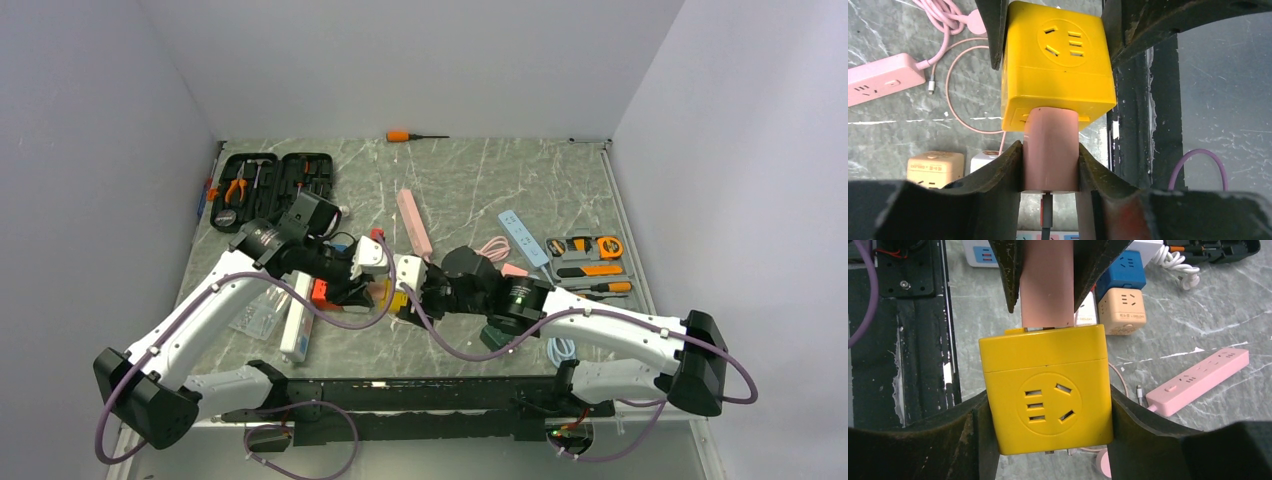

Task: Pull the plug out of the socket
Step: Remove the plug from the socket.

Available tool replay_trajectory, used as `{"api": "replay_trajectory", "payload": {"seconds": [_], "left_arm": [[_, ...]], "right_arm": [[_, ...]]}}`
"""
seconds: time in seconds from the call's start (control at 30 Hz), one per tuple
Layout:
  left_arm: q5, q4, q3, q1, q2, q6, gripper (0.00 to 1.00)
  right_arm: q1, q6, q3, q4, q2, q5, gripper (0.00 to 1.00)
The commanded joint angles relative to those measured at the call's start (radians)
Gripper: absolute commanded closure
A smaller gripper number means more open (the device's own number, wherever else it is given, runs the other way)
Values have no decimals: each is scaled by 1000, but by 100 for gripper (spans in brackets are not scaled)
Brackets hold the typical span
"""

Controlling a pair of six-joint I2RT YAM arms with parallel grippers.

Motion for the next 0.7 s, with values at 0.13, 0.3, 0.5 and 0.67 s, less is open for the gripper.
{"api": "replay_trajectory", "payload": {"seconds": [0.13,0.3,0.5,0.67], "left_arm": [[-111,5,101,-24,6,48,91],[-131,-83,150,77,-8,127,100],[-89,-140,203,158,5,142,100],[-58,-147,185,211,-13,151,100]], "right_arm": [[-61,43,44,-35,-20,-81,100],[-63,81,18,-135,-61,-81,100],[-66,131,8,-207,-58,-65,100],[-68,162,-32,-224,-101,-4,100]]}}
